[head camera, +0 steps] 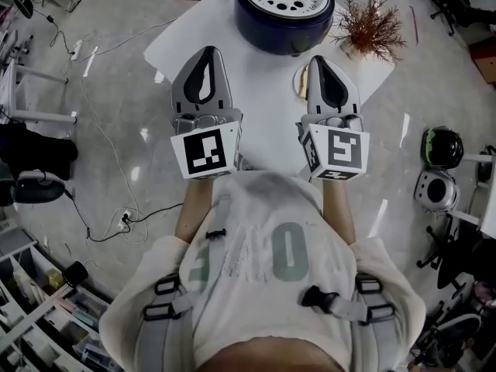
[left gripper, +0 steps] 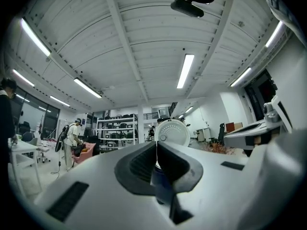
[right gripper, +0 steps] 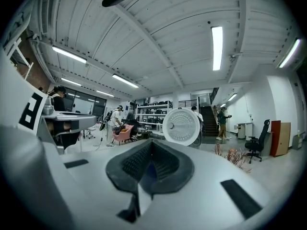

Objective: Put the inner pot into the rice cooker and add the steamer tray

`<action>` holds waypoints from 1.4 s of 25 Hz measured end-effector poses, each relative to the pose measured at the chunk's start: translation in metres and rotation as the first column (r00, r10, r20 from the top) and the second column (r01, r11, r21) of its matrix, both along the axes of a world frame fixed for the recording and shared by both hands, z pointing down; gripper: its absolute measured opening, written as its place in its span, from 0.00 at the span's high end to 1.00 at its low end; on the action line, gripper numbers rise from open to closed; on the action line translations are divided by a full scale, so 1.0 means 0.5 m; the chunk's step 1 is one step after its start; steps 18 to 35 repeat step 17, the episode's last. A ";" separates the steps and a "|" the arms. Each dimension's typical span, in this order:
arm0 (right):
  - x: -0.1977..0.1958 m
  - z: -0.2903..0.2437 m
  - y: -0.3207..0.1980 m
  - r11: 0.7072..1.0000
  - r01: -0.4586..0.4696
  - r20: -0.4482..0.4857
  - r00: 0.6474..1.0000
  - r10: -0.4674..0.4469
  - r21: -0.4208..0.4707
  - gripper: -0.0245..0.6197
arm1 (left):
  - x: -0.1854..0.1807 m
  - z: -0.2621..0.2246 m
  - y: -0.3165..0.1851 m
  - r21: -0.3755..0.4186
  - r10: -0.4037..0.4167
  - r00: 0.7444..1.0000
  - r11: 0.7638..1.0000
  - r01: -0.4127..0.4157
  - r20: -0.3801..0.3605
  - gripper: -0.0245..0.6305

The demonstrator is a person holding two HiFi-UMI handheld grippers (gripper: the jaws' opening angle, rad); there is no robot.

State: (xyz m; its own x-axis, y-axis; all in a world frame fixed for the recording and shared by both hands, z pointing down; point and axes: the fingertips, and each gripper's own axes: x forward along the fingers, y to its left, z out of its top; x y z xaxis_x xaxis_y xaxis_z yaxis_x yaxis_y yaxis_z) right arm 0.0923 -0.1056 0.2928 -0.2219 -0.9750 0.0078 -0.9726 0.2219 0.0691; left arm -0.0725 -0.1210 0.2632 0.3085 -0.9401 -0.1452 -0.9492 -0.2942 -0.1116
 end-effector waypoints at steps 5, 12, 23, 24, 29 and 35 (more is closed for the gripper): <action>0.003 -0.005 0.002 1.000 0.007 -0.006 1.000 -0.007 0.011 0.95 | 0.008 -0.010 -0.003 0.021 -0.002 1.000 1.000 0.002 -0.003 0.93; 0.005 -0.011 -0.004 1.000 0.008 -0.017 1.000 -0.007 0.021 0.95 | 0.013 -0.006 -0.011 0.019 -0.007 1.000 1.000 0.007 0.004 0.93; 0.016 -0.006 -0.011 1.000 0.006 -0.014 1.000 -0.006 0.016 0.95 | 0.020 -0.005 -0.021 0.019 -0.009 1.000 1.000 0.009 0.002 0.93; 0.016 -0.006 -0.011 1.000 0.006 -0.014 1.000 -0.006 0.016 0.95 | 0.020 -0.005 -0.021 0.019 -0.009 1.000 1.000 0.009 0.002 0.93; 0.016 -0.006 -0.011 1.000 0.006 -0.014 1.000 -0.006 0.016 0.95 | 0.020 -0.005 -0.021 0.019 -0.009 1.000 1.000 0.009 0.002 0.93; 0.016 -0.006 -0.011 1.000 0.006 -0.014 1.000 -0.006 0.016 0.95 | 0.020 -0.005 -0.021 0.019 -0.009 1.000 1.000 0.009 0.002 0.93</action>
